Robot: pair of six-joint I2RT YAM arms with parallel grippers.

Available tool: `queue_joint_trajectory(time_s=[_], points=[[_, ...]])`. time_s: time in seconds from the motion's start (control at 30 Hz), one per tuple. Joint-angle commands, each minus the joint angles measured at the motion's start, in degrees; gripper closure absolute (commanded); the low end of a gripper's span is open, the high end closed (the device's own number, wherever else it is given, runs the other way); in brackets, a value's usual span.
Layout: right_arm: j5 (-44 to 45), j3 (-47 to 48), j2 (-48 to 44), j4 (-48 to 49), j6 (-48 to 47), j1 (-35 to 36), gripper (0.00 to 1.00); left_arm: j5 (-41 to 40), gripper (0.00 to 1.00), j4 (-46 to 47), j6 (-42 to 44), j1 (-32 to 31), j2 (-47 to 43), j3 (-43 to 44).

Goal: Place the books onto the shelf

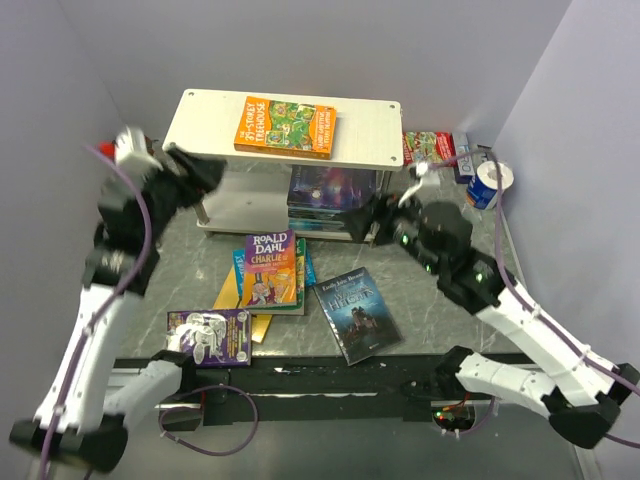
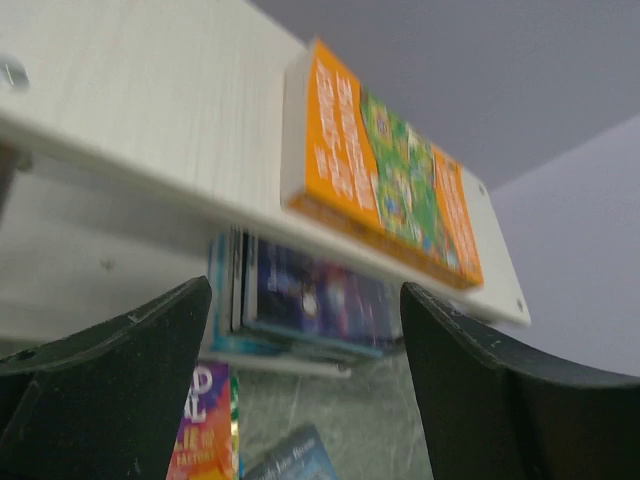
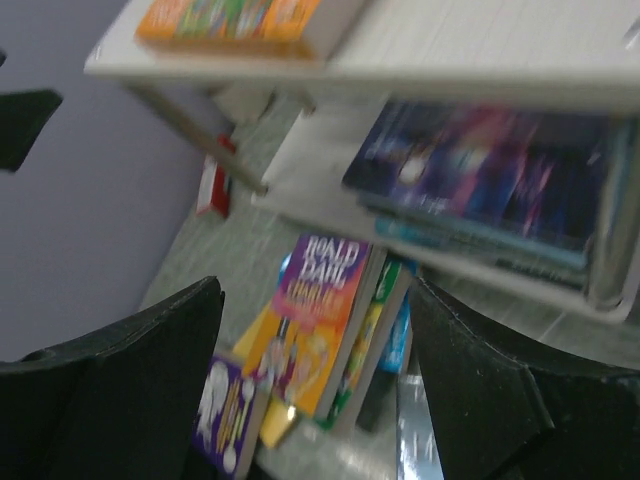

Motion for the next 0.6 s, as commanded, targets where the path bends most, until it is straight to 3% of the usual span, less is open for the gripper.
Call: queue_joint_trajectory(time_s=[0.0,0.03,0.13,0.23,0.37,0.57], points=[[-0.81,-12.14,-4.03,3.83,0.05,6.15,0.19,-4.74,0.18,-1.09,-1.9,-6.16,-10.46,-17.07],[-2.04,-14.45,-4.38,4.88,0.58,7.37,0.19,-4.65,0.18,1.19,-2.95,-6.34,-16.23,-26.08],[-6.43,-22.19,-3.25,9.97,4.0,8.79,0.2,-0.63,0.18,4.8,-8.14,-6.52,-24.17,-40.52],[-10.47,-27.2,0.61,18.14,7.87,9.93,0.2,5.17,0.19,7.62,-11.75,-6.6,-23.77,-47.85],[-13.21,-29.06,4.92,27.11,12.44,10.37,0.21,8.53,0.22,14.21,-12.98,-6.6,-19.99,-50.16],[-15.41,-24.15,12.65,29.15,12.98,10.55,0.26,5.29,0.21,11.59,-11.32,-6.6,-17.53,-49.98]])
